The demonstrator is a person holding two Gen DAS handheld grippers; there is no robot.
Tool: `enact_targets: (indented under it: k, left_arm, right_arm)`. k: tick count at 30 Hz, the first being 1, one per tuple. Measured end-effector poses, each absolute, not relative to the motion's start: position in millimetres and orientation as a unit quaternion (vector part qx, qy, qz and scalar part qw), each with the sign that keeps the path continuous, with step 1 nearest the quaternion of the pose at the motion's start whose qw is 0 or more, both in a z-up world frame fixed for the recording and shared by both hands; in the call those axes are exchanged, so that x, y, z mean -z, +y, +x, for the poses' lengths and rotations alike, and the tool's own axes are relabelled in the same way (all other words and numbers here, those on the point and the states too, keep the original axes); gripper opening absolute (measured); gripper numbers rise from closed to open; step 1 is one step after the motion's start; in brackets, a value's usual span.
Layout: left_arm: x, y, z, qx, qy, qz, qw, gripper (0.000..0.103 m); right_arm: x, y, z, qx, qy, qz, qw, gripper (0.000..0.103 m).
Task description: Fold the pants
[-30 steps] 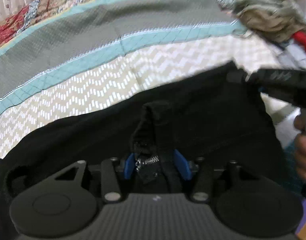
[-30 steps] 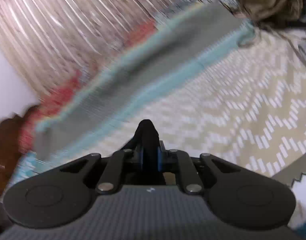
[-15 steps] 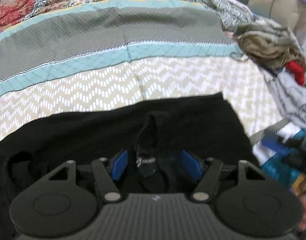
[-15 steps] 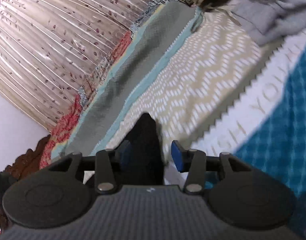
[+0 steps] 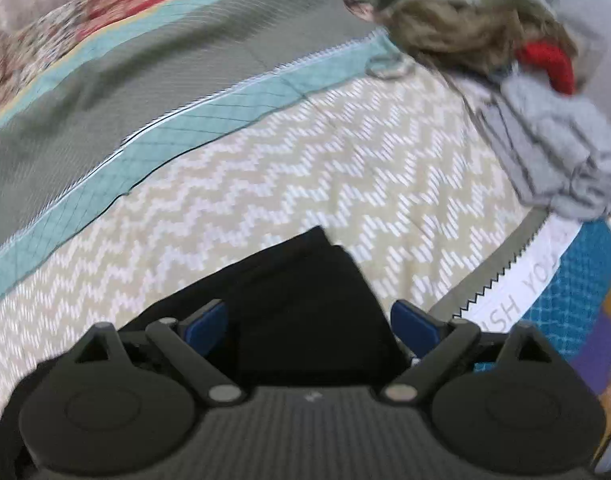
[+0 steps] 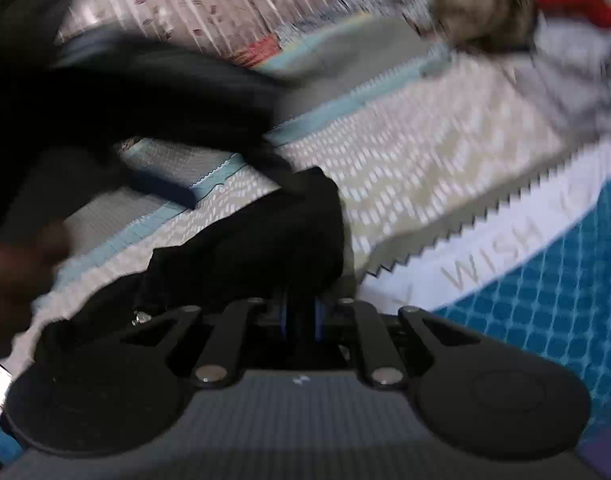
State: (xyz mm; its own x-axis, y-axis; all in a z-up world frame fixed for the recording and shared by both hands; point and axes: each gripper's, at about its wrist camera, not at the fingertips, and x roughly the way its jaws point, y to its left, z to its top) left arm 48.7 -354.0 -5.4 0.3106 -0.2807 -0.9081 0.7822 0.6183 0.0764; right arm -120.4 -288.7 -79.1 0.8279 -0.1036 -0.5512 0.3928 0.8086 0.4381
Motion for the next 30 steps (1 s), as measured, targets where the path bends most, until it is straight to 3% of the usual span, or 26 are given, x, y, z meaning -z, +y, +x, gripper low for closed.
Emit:
enact_targets:
  k: [6,8,9,10,13,14,16,17,18,22,24,29,30]
  left_arm:
    - [26,-361,45,0.321,0.484,0.303,0.755,0.090]
    - [30,-353,48,0.315,0.485,0.302,0.758,0.068]
    - [29,-348,51,0.320,0.491,0.293,0.756,0.046]
    - [27,-342,55,0.321,0.499,0.278,0.756,0.034]
    - [17,-330,56,0.322,0.496,0.256,0.765,0.029]
    - [13,-326,55,0.323,0.493,0.253,0.767,0.029]
    - [4,-315,56,0.329,0.488,0.240,0.772,0.028]
    - [0,-312,57,0.330,0.486,0.235,0.775,0.028]
    - [-4,-307,59,0.331,0.484,0.228,0.777,0.028]
    - [-19,-280,69,0.336,0.492,0.186,0.781,0.028]
    - [-28,-264,71,0.338,0.489,0.169,0.786,0.028]
    - [-52,-210,82,0.331,0.485,0.115,0.801,0.028]
    - [-57,-196,85,0.329,0.485,0.102,0.804,0.028]
  right_arm:
    - [62,-258,-118,0.150,0.236,0.175,0.944,0.013]
    - [58,-251,-113,0.150,0.227,0.156,0.950,0.013]
    - [57,-249,-113,0.150,0.225,0.147,0.952,0.013]
    - [57,-249,-112,0.147,0.224,0.144,0.953,0.013]
    - [56,-249,-113,0.138,0.219,0.149,0.954,0.015]
    - [55,-251,-114,0.133,0.217,0.154,0.955,0.020]
    - [56,-256,-119,0.124,0.214,0.172,0.954,0.040]
    - [56,-257,-122,0.121,0.215,0.179,0.952,0.061]
    - [59,-257,-126,0.119,0.215,0.187,0.951,0.064]
    - [68,-253,-129,0.106,0.240,0.197,0.945,0.063]
    - [65,-250,-122,0.068,0.252,0.205,0.943,0.038]
    - [40,-231,-106,0.037,0.237,0.182,0.954,0.037]
    - [36,-226,-102,0.032,0.233,0.181,0.955,0.024]
